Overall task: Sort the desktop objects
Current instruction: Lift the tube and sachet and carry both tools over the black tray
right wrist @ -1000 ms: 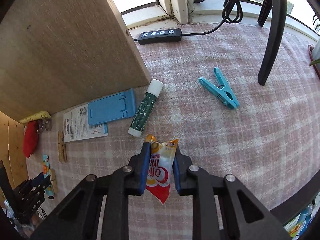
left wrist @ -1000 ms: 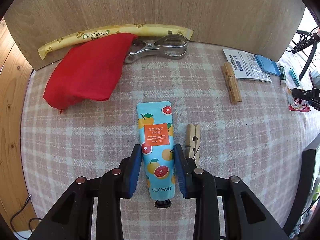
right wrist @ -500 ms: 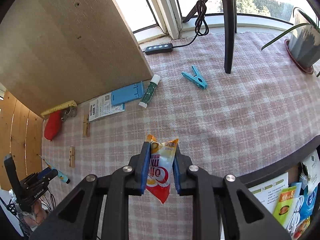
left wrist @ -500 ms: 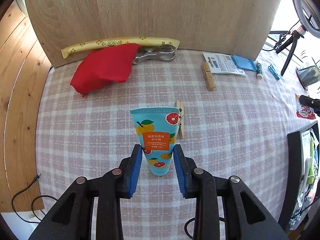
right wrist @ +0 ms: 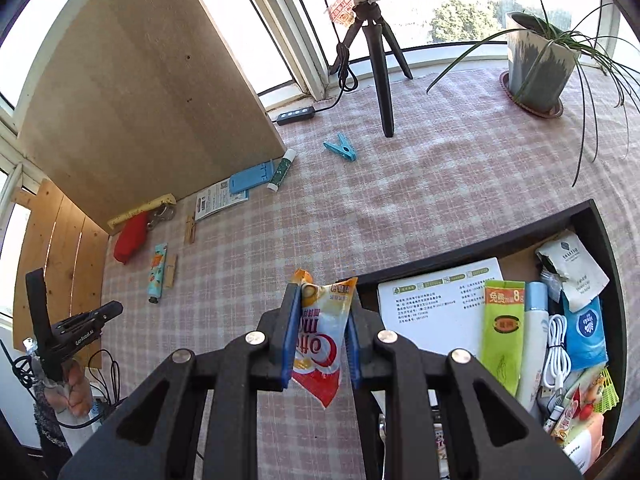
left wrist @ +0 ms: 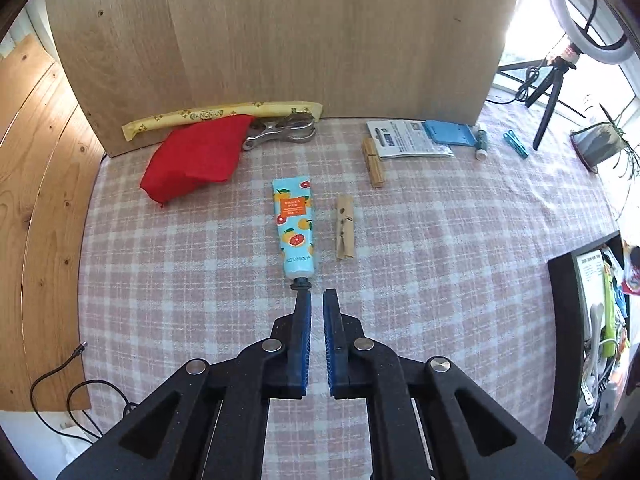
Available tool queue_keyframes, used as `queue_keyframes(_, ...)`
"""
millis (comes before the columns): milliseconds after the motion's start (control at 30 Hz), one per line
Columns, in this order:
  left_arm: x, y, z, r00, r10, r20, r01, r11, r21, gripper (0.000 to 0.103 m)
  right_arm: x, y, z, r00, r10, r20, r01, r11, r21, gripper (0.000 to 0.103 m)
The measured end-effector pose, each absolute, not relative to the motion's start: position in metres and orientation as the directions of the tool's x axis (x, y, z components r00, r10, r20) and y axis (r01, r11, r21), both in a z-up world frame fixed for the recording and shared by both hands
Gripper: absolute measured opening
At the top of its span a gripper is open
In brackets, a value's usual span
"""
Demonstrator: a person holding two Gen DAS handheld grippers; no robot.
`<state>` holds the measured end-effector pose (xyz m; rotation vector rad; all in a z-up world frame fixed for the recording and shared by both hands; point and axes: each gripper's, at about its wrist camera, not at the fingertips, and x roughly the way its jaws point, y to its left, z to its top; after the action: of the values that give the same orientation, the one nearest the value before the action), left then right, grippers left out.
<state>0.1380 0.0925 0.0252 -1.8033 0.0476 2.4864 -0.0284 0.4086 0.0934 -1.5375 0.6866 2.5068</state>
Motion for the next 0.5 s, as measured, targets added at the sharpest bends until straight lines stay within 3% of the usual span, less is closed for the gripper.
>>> queue_keyframes(133, 0.101, 0.083, -0.004, -0.207, 0.107, -0.972, -0.047, -0.994, -0.100, 0.034, -0.002, 0.410, 0.094, -0.473, -0.129, -0.871, -0.357, -0.877, 0.323, 0.020)
queue_keyframes(267, 0.077, 0.087, -0.027, -0.200, 0.002, -0.980, -0.049, -0.999, 0.008, 0.034, 0.023, 0.413, 0.097, -0.477, -0.109, -0.872, -0.380, -0.869, 0.316, 0.020)
queue_keyframes(467, 0.062, 0.086, -0.052, -0.155, -0.029, -0.988, -0.053, -0.998, 0.037, 0.031, 0.048, 0.423, 0.104, -0.483, -0.082, -0.872, -0.420, -0.852, 0.313, 0.020)
queue_keyframes(500, 0.061, 0.087, -0.055, -0.156, -0.035, -0.987, -0.060, -0.997, 0.045, 0.027, 0.050, 0.424, 0.104, -0.483, -0.077, -0.872, -0.427, -0.849, 0.311, 0.020)
